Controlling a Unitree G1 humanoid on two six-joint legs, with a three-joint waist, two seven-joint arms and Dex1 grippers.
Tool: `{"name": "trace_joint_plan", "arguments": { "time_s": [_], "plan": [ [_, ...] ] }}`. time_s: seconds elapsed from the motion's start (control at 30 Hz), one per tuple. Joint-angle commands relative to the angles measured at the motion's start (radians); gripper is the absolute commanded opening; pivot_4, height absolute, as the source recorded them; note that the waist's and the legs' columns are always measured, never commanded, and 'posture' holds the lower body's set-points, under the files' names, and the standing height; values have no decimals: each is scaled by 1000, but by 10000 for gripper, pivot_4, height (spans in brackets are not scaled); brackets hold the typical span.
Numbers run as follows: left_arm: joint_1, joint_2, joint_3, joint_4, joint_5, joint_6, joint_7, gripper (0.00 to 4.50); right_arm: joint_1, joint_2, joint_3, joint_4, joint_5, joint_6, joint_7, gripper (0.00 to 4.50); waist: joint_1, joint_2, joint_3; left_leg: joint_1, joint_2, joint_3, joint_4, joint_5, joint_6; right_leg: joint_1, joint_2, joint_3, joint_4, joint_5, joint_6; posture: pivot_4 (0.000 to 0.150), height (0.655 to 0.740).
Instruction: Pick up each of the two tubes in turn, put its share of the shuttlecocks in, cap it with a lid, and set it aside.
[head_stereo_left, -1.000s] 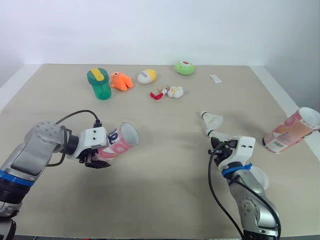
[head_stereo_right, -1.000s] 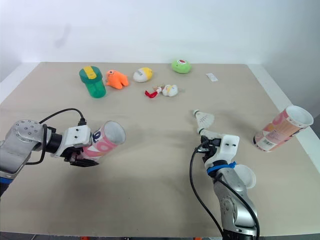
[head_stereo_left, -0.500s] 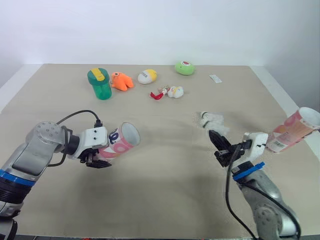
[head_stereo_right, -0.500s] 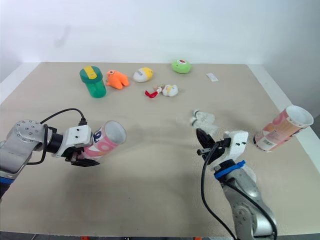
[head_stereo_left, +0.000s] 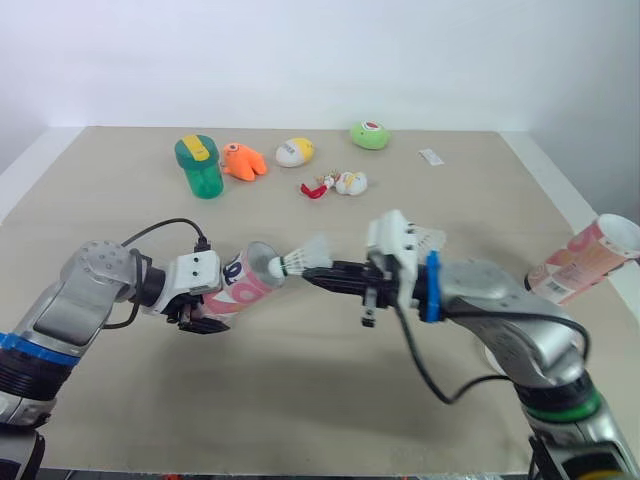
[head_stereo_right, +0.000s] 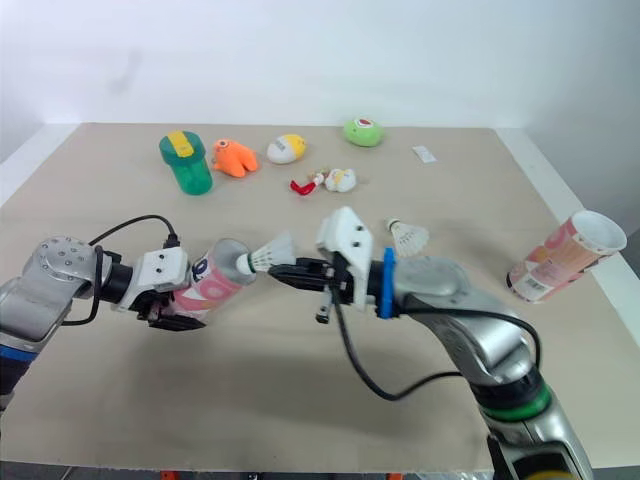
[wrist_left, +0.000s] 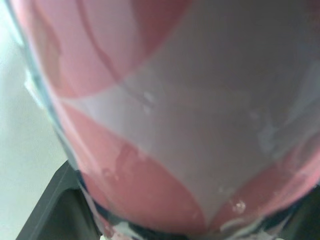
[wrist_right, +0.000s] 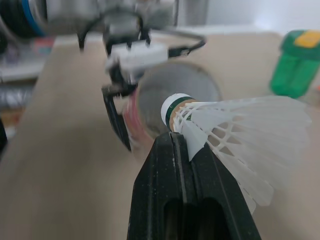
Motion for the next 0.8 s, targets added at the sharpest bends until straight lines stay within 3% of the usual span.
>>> {"name": "trace_joint_plan", "arguments": {
  "time_s": [0.03, 0.1, 0.2, 0.33, 0.37, 0.4, 0.47, 0.67, 0.8],
  "plan": [
    [0, -4, -17, -9, -1, -3, 3, 34736, -47, 47, 53, 26, -69, -61, 29, 485, 1, 0, 0, 0, 0, 0, 0, 0, 0, 0, 0, 0, 0, 0, 0, 1500, 7400],
    [7, 0, -12, -17, -4, 2, 6, 34736, -49, 80, 54, 14, -57, -50, 32, 485, 4, 0, 0, -1, 0, 0, 0, 0, 0, 0, 0, 0, 0, 0, 0, 1500, 7400],
    [24, 7, -7, -31, -9, 7, 7, 34736, -17, 126, 4, -21, 17, -2, 14, 9414, 4, 0, 0, -2, 0, 0, 0, 0, 0, 0, -1, 0, 0, 0, 3, 1500, 7400],
    [35, 11, -2, -40, -12, 11, 9, 34736, 59, 139, -74, -80, 55, 30, -39, 28999, 5, 0, 0, -1, 0, -1, 0, 0, 0, 0, 0, -1, 0, 1, 3, 1500, 7400],
    [35, 10, -3, -39, -12, 11, 9, 34736, 92, 143, -103, -99, 67, 33, -64, 32041, 6, 0, 0, -1, 0, -1, -1, 0, 0, -1, 0, -1, 0, 1, 3, 1500, 7400],
    [35, 9, -4, -38, -11, 10, 9, 34736, 126, 145, -131, -119, 79, 36, -87, 39126, 6, 0, 0, -1, 1, -2, -1, 0, 0, 0, 0, -2, 0, 1, 3, 1500, 7400],
    [32, 7, -6, -36, -11, 9, 8, 34736, 191, 149, -184, -149, 73, 22, -142, 44421, 6, 0, 0, -2, 0, -2, -1, 0, 0, 0, 0, -2, 0, 0, 3, 1500, 7400],
    [18, -4, -19, -17, -5, -3, 3, 34736, 371, 114, -265, -73, -236, -111, -393, 44421, 6, 0, 0, -1, 0, -1, 0, 0, -1, 0, 0, -1, 0, -1, 0, 1500, 7400],
    [10, -7, -24, -9, -5, -11, -6, 34736, 424, 161, -313, -17, -318, -97, -530, 44421, 5, 0, 0, -1, 0, 1, 0, 0, -1, -1, 0, 1, 0, -1, 0, 1500, 7400]
  ]
}}
